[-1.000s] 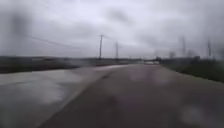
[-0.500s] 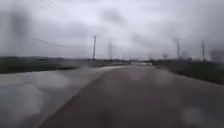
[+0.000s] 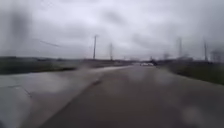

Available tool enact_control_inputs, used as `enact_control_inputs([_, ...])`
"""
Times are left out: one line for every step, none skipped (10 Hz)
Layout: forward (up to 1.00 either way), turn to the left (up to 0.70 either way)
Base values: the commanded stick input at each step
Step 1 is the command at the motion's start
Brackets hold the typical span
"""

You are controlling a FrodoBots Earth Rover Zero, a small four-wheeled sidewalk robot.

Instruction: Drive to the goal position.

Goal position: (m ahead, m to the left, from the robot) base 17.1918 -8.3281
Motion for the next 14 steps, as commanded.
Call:
enact_control_inputs([1.0,-0.01])
enact_control_inputs([1.0,-0.01])
enact_control_inputs([1.0,-0.01])
enact_control_inputs([1.0,-0.04])
enact_control_inputs([1.0,-0.24])
enact_control_inputs([1.0,-0.33])
enact_control_inputs([1.0,-0.4])
enact_control_inputs([1.0,-0.27])
enact_control_inputs([1.0,-0.01])
enact_control_inputs([1.0,-0.05])
enact_control_inputs([1.0,-0.38])
enact_control_inputs([1.0,-0.41])
enact_control_inputs([1.0,-0.26])
enact_control_inputs([1.0,-0.17])
